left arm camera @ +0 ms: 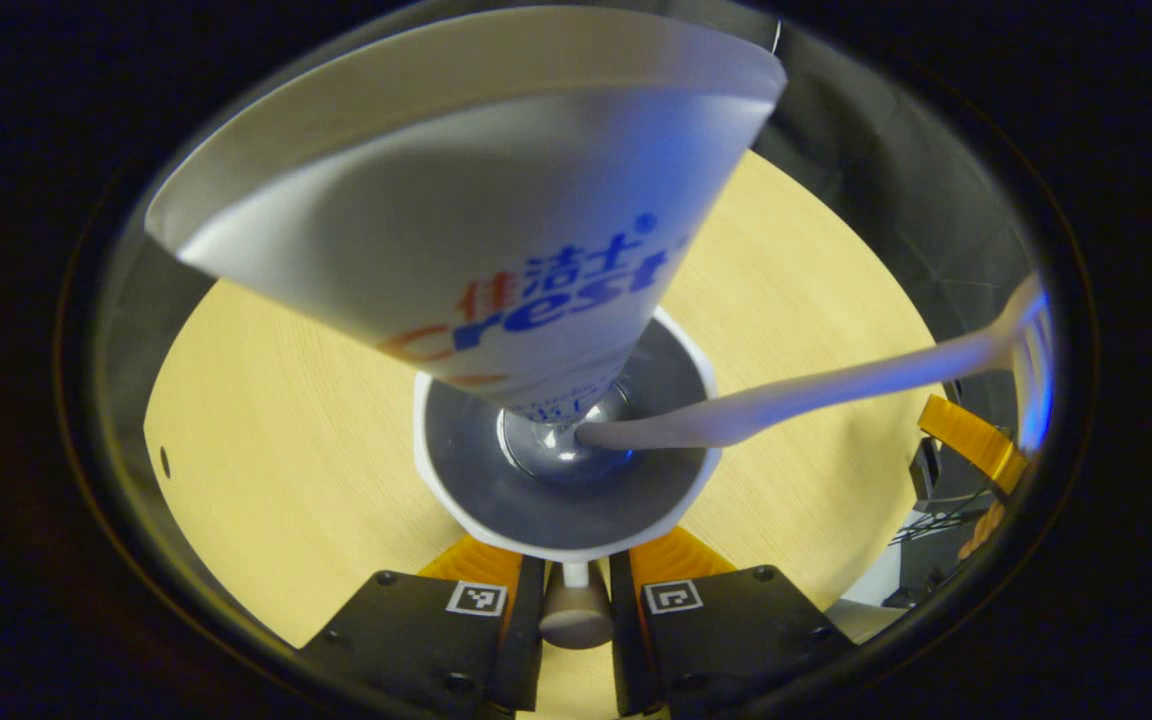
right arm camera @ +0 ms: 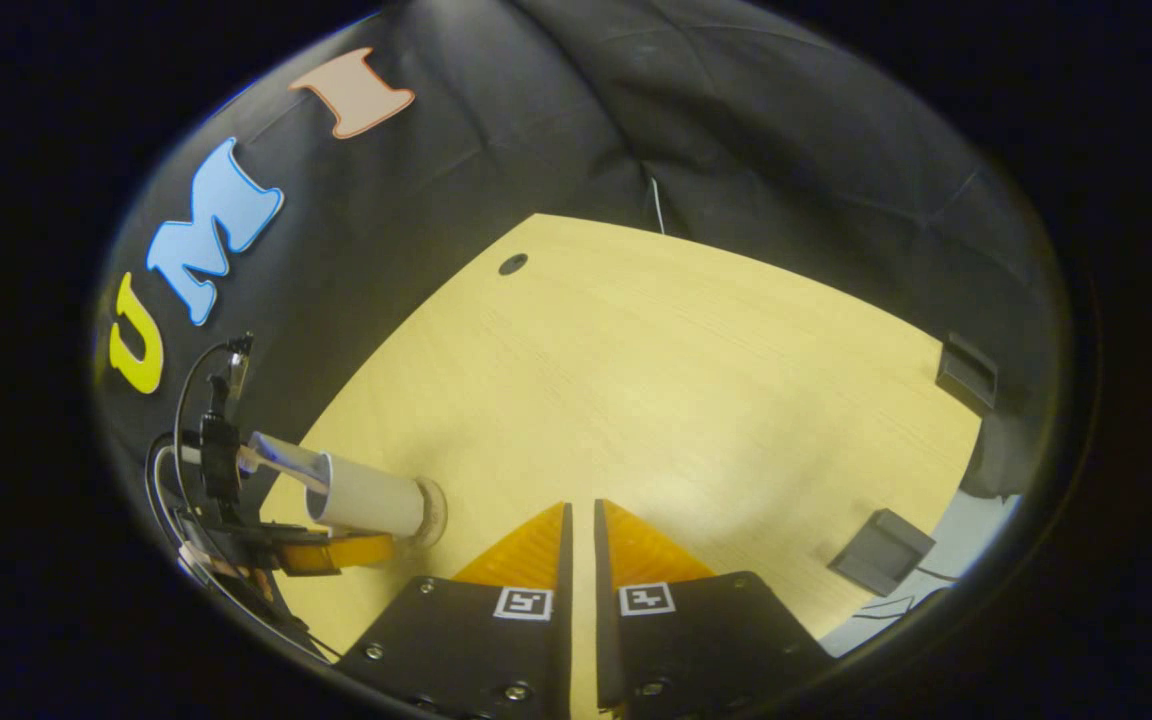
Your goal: Put the toothbrush and toothpaste on the desktop into the cup, then pick up the cup and place it on the coaster on the desktop.
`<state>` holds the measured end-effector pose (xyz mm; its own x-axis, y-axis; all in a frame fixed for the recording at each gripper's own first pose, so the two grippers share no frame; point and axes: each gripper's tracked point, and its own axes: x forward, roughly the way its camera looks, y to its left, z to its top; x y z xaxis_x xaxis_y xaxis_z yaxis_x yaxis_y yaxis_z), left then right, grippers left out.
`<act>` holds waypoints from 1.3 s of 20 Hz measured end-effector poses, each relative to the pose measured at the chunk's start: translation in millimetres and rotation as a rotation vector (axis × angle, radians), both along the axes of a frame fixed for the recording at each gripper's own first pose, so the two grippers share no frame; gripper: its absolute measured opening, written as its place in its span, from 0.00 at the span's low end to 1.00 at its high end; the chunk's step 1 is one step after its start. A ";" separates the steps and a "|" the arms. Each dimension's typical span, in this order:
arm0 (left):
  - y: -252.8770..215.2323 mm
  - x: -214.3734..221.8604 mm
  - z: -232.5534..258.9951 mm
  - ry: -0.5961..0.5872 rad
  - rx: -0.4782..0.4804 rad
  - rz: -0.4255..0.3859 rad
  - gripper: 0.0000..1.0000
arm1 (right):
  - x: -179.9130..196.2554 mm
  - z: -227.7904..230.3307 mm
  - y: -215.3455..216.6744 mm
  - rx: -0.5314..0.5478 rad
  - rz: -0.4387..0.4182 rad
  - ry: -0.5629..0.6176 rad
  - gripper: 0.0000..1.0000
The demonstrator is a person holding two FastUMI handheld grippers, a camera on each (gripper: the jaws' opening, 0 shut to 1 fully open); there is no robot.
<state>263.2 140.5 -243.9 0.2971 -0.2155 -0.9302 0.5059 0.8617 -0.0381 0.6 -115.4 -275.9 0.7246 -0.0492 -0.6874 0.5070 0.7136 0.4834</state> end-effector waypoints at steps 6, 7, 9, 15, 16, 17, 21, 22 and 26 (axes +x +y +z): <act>105.5 -7.2 58.8 -0.030 0.029 0.010 0.38 | -3.5 -0.6 -6.0 0.013 -0.009 -0.006 0.10; 126.6 -7.7 73.3 -0.045 0.025 0.011 0.43 | -2.6 0.0 -5.3 0.011 -0.002 -0.009 0.10; 172.2 -9.5 104.1 -0.077 0.016 0.025 0.63 | 0.1 3.9 -1.8 0.002 0.020 -0.017 0.10; 340.8 -27.9 215.4 -0.214 -0.046 0.135 0.64 | 21.9 34.0 21.8 -0.088 0.171 -0.090 0.10; 314.9 -67.7 241.0 -0.247 -0.065 0.167 0.64 | 25.1 41.0 26.6 -0.113 0.204 -0.113 0.10; 341.5 -102.3 250.3 -0.291 -0.087 0.201 0.64 | 28.7 49.9 31.4 -0.144 0.239 -0.137 0.10; 409.8 -84.5 310.8 -0.513 -0.172 0.348 0.65 | 39.8 87.3 53.6 -0.279 0.381 -0.251 0.10; 389.4 -65.0 309.8 -0.571 -0.186 0.389 0.65 | 44.9 95.7 59.3 -0.313 0.408 -0.280 0.10; 424.7 -97.6 388.0 -0.830 -0.269 0.486 0.65 | 55.2 146.3 67.1 -0.446 0.442 -0.438 0.10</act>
<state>165.6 565.2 144.1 0.9428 -0.0715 -0.3256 0.0560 0.9968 -0.0567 55.8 -48.3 -129.6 0.9432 0.1030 -0.3158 -0.0422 0.9802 0.1936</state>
